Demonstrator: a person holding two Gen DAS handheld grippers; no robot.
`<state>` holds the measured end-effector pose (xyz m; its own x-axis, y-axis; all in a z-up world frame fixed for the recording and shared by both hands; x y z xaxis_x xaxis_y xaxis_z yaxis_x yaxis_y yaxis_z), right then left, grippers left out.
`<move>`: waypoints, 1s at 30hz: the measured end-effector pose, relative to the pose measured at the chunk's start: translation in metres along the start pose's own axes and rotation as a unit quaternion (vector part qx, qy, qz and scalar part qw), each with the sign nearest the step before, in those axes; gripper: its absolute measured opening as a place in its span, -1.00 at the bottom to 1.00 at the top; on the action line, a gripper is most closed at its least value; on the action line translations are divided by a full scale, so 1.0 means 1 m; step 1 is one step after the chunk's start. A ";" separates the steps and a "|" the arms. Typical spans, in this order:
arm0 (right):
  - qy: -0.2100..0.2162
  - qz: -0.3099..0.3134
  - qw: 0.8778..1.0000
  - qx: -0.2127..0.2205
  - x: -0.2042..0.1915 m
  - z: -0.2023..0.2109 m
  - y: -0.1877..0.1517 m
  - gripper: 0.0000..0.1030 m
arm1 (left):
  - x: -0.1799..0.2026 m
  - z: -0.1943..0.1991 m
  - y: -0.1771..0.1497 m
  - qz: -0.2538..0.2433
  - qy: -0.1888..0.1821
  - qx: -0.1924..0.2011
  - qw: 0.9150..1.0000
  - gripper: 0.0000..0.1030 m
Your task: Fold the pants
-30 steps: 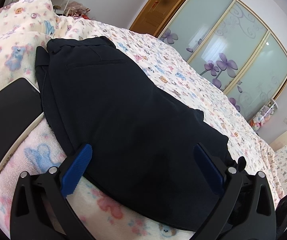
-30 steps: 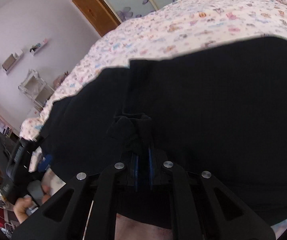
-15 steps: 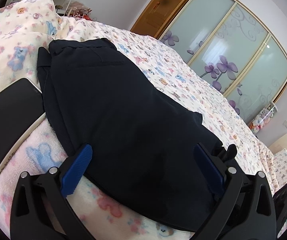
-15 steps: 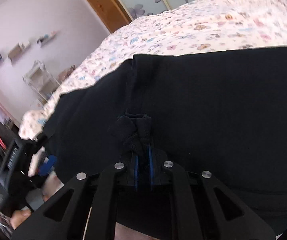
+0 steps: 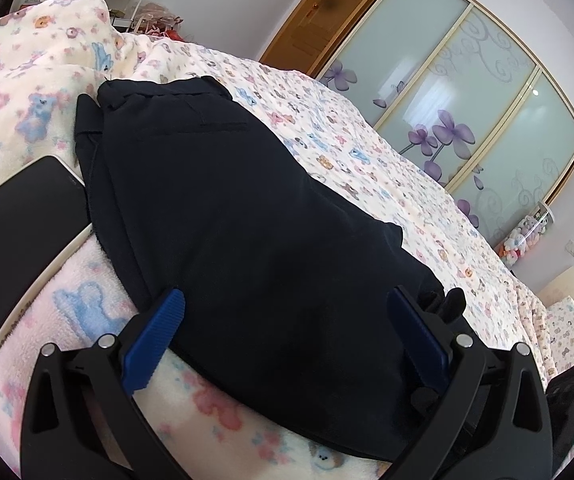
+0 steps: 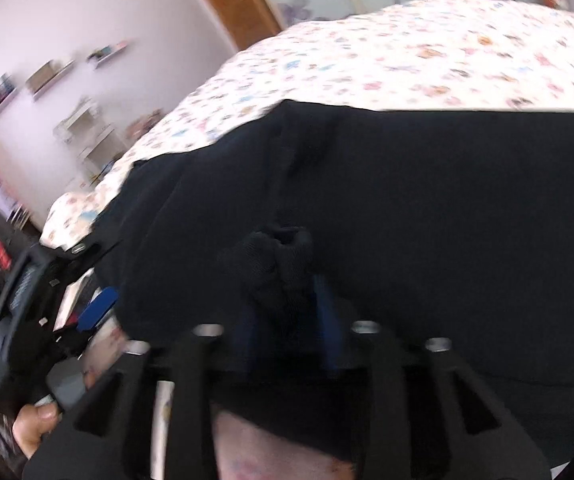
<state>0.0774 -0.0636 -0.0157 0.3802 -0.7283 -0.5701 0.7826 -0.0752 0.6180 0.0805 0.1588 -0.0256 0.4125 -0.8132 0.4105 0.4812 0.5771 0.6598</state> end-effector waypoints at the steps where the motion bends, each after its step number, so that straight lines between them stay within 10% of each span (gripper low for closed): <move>1: 0.004 0.009 1.000 -0.001 -0.006 0.002 -0.001 0.42 | 0.000 0.000 0.000 -0.001 0.000 -0.001 1.000 0.96; 6: 0.058 -0.013 0.997 0.043 -0.010 0.014 -0.002 0.42 | -0.004 0.003 0.002 0.011 -0.011 -0.004 1.000 0.96; 14: 0.116 -0.117 0.986 -0.025 0.015 0.027 0.000 0.42 | -0.014 0.039 0.025 0.013 -0.050 0.025 0.998 0.96; 22: 0.077 -0.085 0.993 0.029 0.038 0.110 -0.027 0.64 | -0.042 0.036 0.027 0.031 -0.110 -0.102 0.988 0.96; 30: 0.100 -0.178 0.976 0.070 0.071 0.116 -0.021 0.64 | -0.059 0.003 0.024 0.106 -0.149 -0.173 0.968 0.96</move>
<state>0.0306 -0.1923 -0.0062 0.1959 -0.4931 -0.8476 0.8131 -0.4016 0.4215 0.0648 0.2201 -0.0322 0.3137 -0.6289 0.7114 0.6609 0.6826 0.3120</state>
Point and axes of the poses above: each gripper's, at about its wrist camera, not at the fingertips, and z roughly against the way its jaws point, x to its right, y to its top, the point moved 1 cm from there along -z, roughly the way its jaws point, and after that the axes turned 10 degrees about y, right-handed, at the moved point
